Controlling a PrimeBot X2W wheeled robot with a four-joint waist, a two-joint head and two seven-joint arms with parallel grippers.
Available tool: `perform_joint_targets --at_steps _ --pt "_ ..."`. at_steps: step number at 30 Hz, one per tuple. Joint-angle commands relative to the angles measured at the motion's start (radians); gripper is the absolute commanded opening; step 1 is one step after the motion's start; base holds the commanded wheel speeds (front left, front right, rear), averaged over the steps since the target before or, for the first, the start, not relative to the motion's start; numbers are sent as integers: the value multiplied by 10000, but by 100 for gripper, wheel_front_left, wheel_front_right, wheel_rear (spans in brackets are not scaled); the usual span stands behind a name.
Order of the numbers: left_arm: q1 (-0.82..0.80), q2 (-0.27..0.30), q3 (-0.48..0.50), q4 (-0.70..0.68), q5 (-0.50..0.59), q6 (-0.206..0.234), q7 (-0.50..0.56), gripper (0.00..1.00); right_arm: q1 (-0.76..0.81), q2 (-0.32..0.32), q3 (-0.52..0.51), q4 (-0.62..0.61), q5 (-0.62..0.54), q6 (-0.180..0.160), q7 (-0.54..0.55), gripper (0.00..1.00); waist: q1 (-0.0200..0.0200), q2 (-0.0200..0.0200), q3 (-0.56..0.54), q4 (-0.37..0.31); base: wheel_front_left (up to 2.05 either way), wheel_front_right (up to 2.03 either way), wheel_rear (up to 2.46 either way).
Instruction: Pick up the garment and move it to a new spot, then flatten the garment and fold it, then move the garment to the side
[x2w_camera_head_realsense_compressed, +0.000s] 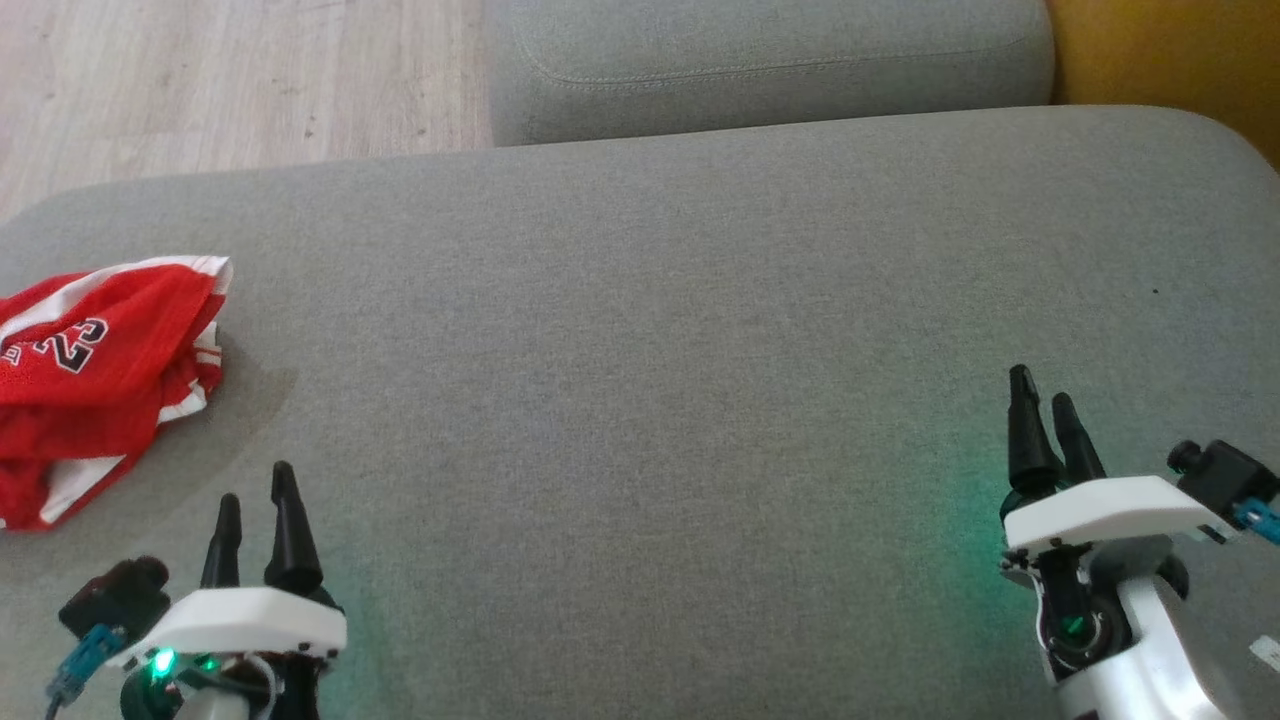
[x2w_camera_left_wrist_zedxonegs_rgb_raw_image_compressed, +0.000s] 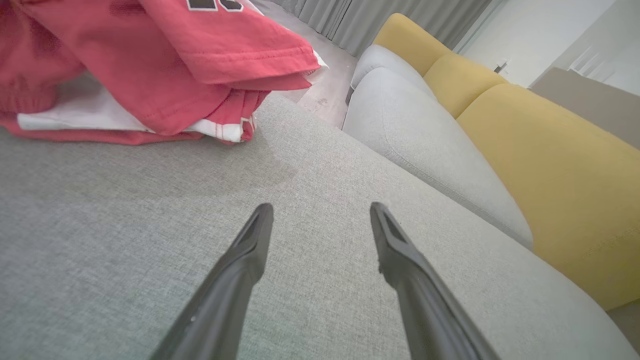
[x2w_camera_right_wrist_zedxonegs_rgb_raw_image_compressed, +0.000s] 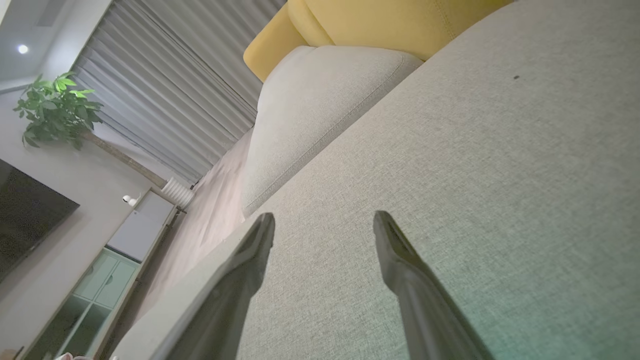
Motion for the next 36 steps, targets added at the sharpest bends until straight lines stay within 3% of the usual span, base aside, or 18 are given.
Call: perform_joint_targets --at_steps 1,36 --pt "-559 281 90 -265 317 86 -129 100 -698 -179 208 -248 -311 -4 -132 100 -1 0 5 -3 0 0 0" --pt "-819 547 -376 44 4581 852 -1154 100 -1438 -145 830 548 -4822 -6 -1164 100 -1 0 550 -59 0 0 0"
